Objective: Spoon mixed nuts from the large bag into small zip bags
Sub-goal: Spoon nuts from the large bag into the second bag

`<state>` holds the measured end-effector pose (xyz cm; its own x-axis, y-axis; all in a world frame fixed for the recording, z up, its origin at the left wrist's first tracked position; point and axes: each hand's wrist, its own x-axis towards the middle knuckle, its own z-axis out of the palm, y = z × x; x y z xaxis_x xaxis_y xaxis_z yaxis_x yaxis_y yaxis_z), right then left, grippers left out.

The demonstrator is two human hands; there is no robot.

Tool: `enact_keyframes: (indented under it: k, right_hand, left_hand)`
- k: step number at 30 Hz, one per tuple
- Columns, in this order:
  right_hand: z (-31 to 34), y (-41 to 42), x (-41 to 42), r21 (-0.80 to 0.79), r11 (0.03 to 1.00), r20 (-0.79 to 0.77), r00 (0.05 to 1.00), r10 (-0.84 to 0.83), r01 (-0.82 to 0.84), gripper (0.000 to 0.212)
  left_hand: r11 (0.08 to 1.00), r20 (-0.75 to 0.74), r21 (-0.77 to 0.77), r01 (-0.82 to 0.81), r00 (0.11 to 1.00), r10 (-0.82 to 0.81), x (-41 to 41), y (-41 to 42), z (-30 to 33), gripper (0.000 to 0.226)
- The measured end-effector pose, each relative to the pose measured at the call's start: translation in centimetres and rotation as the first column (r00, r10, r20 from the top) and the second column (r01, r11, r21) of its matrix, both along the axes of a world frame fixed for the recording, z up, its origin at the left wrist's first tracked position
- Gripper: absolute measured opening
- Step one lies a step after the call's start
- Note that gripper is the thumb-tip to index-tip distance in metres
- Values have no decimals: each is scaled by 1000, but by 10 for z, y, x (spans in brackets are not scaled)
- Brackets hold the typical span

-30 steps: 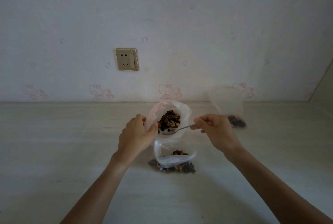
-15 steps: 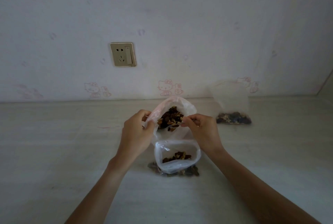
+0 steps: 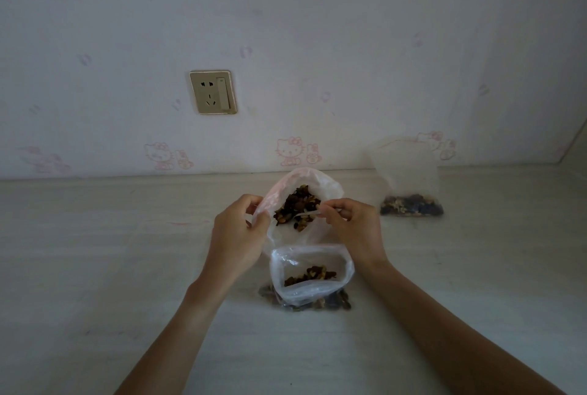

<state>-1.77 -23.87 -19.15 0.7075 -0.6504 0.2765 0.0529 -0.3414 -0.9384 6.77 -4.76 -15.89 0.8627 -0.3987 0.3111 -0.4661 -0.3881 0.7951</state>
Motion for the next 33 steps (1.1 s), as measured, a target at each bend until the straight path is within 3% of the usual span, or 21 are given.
enact_keyframes:
  k: [7, 10, 16, 28, 33]
  right_hand:
    - [2, 0, 0, 164, 986, 7, 999, -38, 36, 6]
    - [3, 1, 0, 143, 988, 6, 998, -61, 59, 7]
    - [4, 3, -2, 172, 984, -3, 998, -56, 55, 5]
    - [20, -12, -23, 175, 983, -11, 999, -48, 49, 9]
    - [40, -16, -36, 144, 989, 8, 999, -39, 37, 11]
  left_hand:
    - [999, 16, -26, 42, 999, -42, -4, -2, -2, 19]
    - [998, 36, -23, 62, 997, -61, -6, -2, -2, 26]
    - [999, 48, -49, 20, 999, -18, -4, -1, -2, 14]
    - [993, 30, -115, -22, 999, 26, 3, 0, -4, 12]
    - [997, 56, -71, -36, 998, 40, 6, 3, 0, 16]
